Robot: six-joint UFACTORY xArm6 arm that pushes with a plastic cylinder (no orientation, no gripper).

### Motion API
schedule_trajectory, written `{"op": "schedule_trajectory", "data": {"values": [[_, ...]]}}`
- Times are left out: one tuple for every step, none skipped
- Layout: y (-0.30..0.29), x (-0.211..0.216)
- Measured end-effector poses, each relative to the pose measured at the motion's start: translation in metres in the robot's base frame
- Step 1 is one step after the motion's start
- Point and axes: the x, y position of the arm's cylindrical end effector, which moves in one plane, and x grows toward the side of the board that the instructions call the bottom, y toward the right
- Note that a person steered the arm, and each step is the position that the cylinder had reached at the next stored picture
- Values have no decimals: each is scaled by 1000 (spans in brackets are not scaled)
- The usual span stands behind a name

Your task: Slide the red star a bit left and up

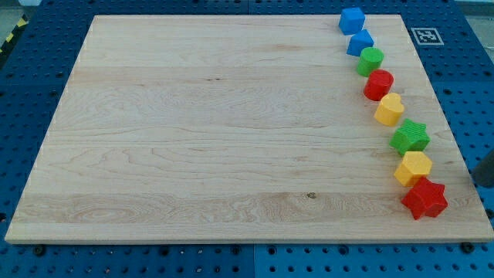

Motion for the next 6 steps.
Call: {"op": "schedule_trajectory", "data": {"values": [[0,16],[-12,40],[-19,50],[-24,50],[-51,49],[-87,48]]}}
